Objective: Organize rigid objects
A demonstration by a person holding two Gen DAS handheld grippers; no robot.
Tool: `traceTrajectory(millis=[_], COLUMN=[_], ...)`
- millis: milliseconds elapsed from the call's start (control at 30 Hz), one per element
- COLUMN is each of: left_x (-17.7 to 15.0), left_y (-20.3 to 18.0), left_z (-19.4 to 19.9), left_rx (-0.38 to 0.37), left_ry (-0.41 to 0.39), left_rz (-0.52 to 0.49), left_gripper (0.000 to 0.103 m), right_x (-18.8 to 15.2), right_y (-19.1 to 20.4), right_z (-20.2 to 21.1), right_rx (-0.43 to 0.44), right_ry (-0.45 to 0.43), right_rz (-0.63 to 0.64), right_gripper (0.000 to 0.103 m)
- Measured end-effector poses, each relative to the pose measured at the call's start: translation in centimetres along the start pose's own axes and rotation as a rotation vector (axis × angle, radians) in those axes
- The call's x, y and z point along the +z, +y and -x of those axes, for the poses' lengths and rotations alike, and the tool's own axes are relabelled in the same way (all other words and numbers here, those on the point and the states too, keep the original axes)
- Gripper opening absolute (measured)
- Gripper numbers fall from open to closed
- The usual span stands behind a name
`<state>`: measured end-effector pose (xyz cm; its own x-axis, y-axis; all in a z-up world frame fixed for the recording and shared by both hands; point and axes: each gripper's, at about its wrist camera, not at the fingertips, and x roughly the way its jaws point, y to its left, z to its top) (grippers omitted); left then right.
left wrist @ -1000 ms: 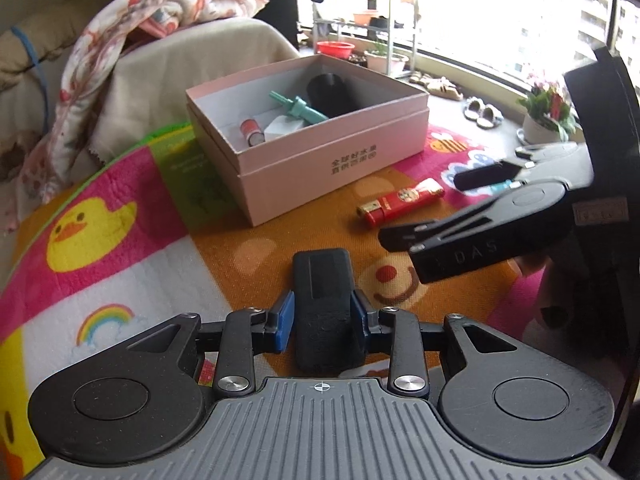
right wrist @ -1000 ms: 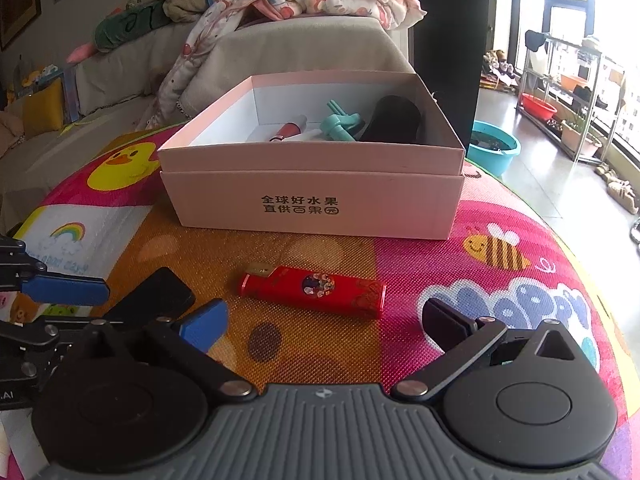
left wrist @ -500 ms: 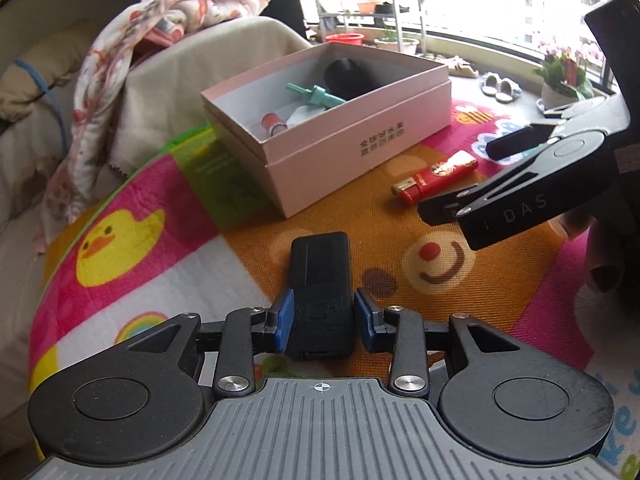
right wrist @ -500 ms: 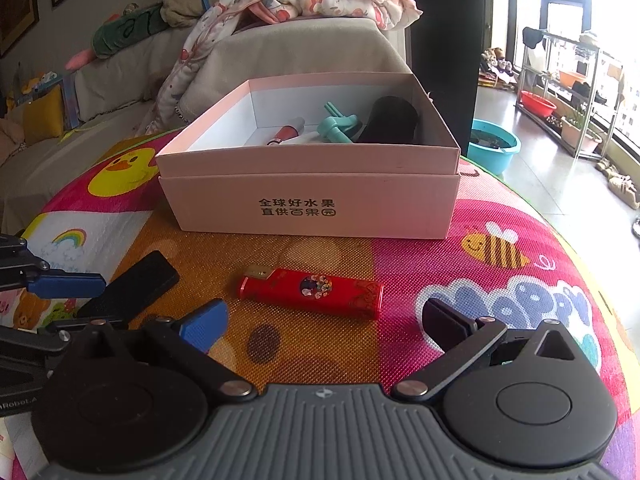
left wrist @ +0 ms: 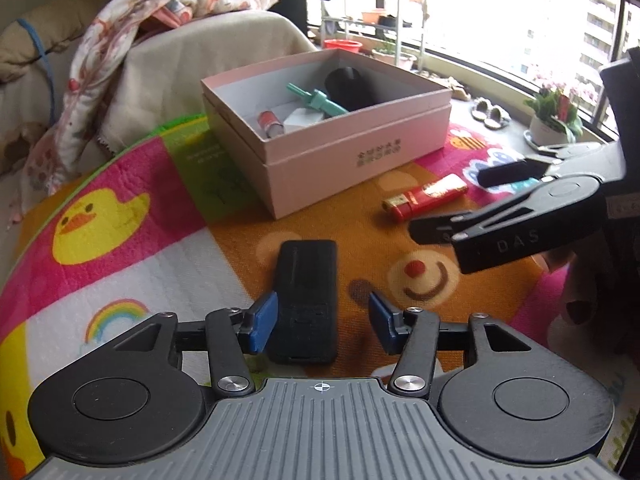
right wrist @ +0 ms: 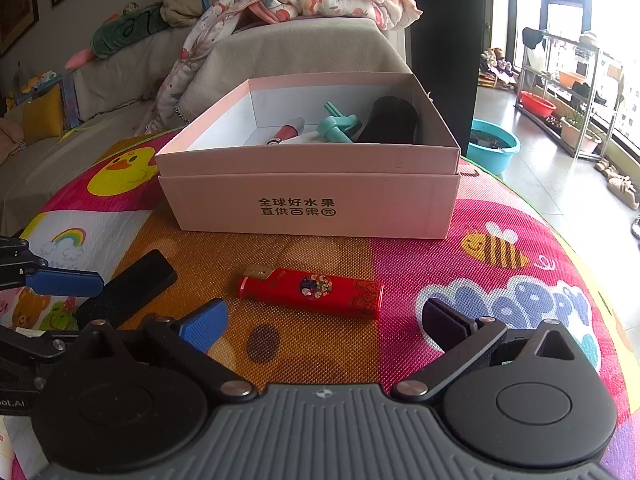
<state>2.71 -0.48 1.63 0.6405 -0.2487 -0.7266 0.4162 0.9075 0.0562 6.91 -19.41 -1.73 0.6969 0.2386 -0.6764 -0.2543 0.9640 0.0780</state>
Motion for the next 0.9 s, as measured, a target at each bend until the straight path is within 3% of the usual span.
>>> traceTrajectory(millis=[267,400,700,833,900], left_x=[0.0,-0.1,-0.5,-0.7,-0.7], left_y=[0.9,1.3,0.8,1.0,1.1], left_z=[-0.7,-0.8,-0.5,-0.4,-0.2], left_rx=[0.024,-0.011,0.001,-0.004,-0.008], left_ry=[0.023,0.013,-0.004,-0.005,-0.005], left_rz=[0.024,0.058,0.042,0.050,0.054], left_gripper=[0.056,0.044,0.044,0.044,0.044], right_x=[0.0,0.0,0.7,0.9,0.8], right_y=[0.0,0.1,1.4,2.3,2.9], right_z=[-0.1,-0.1,-1.1,-1.3,-1.0], right_rx=[-0.001,-0.004,-0.078,-0.090,-0.074], right_ry=[0.000,0.002,0.013,-0.001,-0.005], right_rz=[0.001,0.003,-0.012,0.023,0.069], right_gripper=[0.103,0.103,0.103,0.085,0.084])
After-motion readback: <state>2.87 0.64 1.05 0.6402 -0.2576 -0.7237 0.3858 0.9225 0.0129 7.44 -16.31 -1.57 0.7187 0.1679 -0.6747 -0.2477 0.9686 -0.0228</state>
